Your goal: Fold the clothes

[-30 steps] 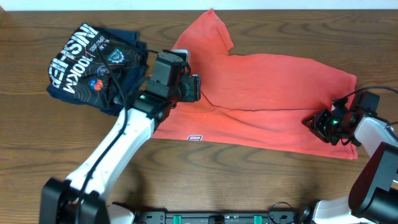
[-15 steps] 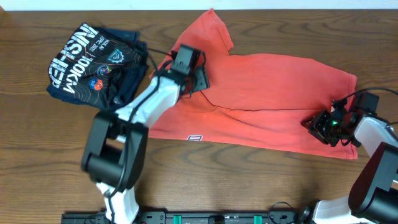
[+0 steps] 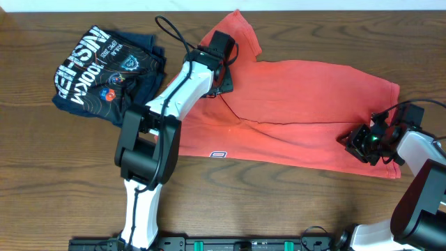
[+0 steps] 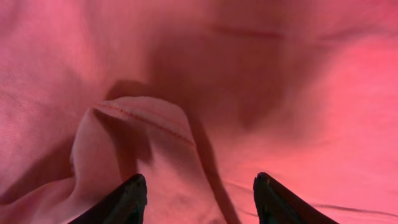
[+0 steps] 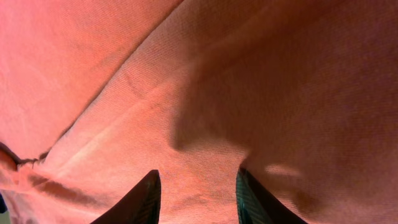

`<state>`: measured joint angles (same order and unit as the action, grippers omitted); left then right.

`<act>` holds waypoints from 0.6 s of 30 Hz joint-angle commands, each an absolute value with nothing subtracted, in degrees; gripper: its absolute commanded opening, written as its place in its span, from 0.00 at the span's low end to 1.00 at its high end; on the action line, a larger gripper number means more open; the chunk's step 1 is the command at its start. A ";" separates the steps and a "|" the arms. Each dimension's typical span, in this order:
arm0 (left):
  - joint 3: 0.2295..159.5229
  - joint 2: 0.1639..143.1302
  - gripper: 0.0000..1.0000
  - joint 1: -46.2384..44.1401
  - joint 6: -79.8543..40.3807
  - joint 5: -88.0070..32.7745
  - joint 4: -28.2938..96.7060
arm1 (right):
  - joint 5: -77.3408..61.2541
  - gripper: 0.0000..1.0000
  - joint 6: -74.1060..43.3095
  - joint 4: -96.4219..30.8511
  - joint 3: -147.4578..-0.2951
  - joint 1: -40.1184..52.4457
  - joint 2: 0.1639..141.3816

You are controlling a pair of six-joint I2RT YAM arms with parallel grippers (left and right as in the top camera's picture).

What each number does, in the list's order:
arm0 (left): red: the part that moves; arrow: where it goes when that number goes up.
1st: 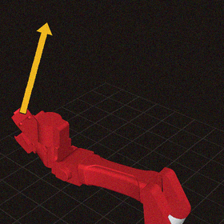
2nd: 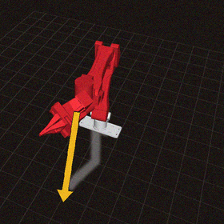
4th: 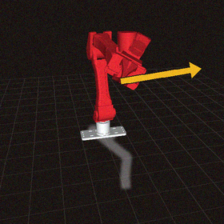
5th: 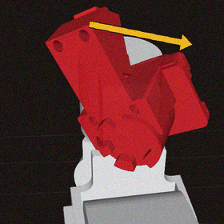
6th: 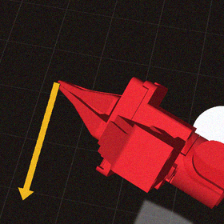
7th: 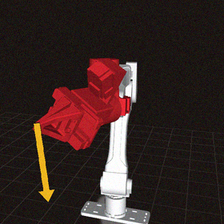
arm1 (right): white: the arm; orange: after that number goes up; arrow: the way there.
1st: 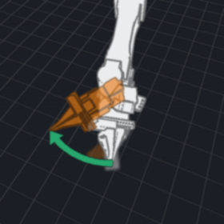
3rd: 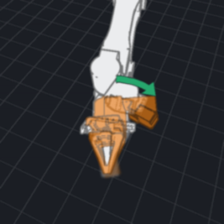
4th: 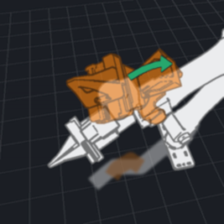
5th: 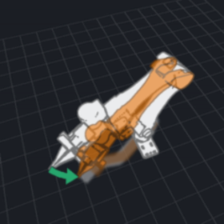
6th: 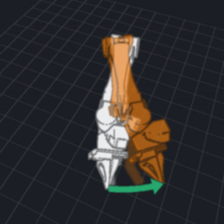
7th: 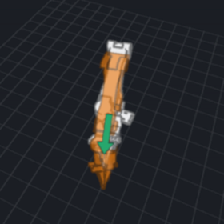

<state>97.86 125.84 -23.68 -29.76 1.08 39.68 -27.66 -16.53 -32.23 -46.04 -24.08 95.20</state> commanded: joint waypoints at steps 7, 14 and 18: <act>98.80 128.60 0.38 -23.55 -29.15 2.42 40.36 | -28.53 0.38 -17.30 -32.64 -45.95 -23.55 94.83; 98.96 128.46 0.06 -23.57 -29.19 1.69 42.63 | -28.51 0.38 -17.28 -32.64 -45.95 -23.55 94.83; 101.12 127.42 0.06 -23.59 -29.12 -0.80 45.04 | -28.49 0.38 -17.26 -32.80 -45.95 -23.55 94.83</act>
<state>98.41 128.07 -23.68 -29.58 1.23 44.14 -27.64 -16.53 -32.60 -46.04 -24.08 95.20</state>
